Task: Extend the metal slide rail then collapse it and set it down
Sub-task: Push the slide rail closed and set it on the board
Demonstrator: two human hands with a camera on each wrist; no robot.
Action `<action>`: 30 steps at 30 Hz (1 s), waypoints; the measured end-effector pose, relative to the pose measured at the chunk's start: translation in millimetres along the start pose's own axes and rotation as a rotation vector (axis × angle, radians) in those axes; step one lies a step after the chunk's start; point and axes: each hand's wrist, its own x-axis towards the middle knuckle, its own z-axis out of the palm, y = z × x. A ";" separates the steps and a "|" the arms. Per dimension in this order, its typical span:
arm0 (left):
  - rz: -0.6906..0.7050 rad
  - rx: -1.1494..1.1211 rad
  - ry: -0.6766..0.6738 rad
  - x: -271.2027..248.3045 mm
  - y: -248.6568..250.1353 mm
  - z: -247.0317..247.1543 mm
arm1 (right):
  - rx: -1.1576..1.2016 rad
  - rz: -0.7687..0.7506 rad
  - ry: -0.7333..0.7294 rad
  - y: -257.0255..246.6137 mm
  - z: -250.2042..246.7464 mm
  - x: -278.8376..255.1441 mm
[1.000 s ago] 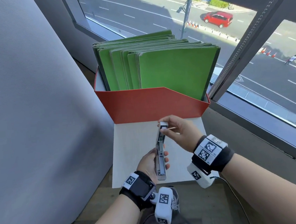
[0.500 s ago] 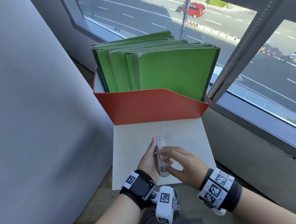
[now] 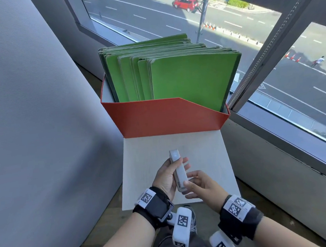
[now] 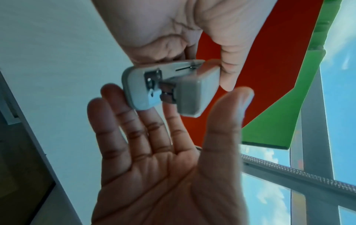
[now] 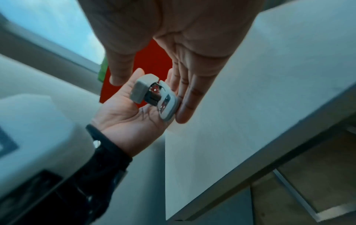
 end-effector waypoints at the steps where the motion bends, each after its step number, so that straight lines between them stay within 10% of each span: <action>1: 0.000 0.014 -0.003 0.2 -1.4 0.1 | 0.073 0.029 -0.018 3.2 0.2 2.8; 16: -0.002 0.097 0.007 7.2 -11.6 -6.6 | 0.102 0.024 0.008 23.8 -2.3 15.0; 30: 0.100 1.037 -0.075 65.8 -11.7 32.6 | -0.073 -0.025 0.209 -1.3 -62.6 34.4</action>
